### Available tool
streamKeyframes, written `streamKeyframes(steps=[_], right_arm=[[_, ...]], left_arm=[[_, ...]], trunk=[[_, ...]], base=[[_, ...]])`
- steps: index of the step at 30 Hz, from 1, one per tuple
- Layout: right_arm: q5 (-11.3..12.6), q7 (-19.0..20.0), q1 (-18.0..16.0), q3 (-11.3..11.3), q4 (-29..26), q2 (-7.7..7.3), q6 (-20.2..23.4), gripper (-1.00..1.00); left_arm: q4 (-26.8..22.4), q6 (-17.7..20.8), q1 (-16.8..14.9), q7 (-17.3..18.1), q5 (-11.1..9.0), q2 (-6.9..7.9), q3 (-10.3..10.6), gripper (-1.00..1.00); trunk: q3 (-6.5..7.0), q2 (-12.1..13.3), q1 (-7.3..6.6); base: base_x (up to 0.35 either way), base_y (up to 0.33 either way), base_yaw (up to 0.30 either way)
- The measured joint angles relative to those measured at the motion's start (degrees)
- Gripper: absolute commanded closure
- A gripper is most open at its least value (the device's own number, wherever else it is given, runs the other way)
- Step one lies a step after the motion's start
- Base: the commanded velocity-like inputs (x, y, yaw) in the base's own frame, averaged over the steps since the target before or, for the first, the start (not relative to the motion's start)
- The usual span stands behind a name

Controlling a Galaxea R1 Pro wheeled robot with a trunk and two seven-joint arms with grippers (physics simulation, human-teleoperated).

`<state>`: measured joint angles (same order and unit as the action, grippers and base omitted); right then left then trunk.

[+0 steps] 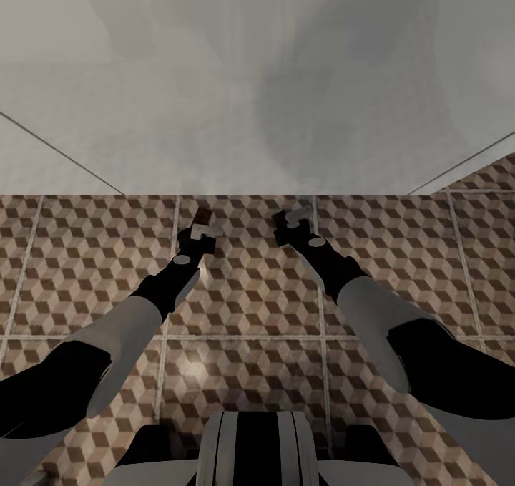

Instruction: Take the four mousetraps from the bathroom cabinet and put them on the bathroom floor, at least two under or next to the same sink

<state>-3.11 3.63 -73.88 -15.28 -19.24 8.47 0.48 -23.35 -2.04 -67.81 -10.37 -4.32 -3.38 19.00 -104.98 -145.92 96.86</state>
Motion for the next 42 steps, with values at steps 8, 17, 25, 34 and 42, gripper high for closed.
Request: streamKeyframes(steps=[8, 17, 25, 34, 42], right_arm=[[0.01, -0.03, 0.00, -0.03, -0.01, 0.01, -0.29, -1.00], [0.01, -0.11, 0.03, -0.03, -0.04, -0.03, -1.22, -1.00], [0.01, -0.08, 0.03, -0.03, -0.04, -0.04, -1.27, -1.00], [0.01, -0.04, 0.04, -0.03, -0.04, -0.11, -1.33, -1.00], [0.01, -0.03, 0.04, -0.03, -0.05, -0.12, -1.35, -1.00]], left_arm=[[0.08, 0.00, 0.00, 0.01, 0.00, 0.00, 0.00, 1.00], [0.09, 0.00, 0.00, 0.00, 0.00, 0.00, 0.00, 1.00], [0.09, 0.00, 0.00, 0.00, 0.00, 0.00, 0.00, 1.00], [0.17, 0.00, 0.00, -0.04, -0.06, -0.09, 0.00, 1.00], [0.84, 0.05, 0.00, -0.27, 0.25, -0.46, 0.03, -1.00]], trunk=[[0.00, 0.00, 0.00], [0.00, 0.00, 0.00], [0.00, 0.00, 0.00], [0.00, 0.00, 0.00], [0.00, 0.00, 0.00]], base=[[0.000, 0.000, 0.000], [0.000, 0.000, 0.000], [0.000, 0.000, 0.000], [0.000, 0.000, 0.000], [0.000, 0.000, 0.000]])
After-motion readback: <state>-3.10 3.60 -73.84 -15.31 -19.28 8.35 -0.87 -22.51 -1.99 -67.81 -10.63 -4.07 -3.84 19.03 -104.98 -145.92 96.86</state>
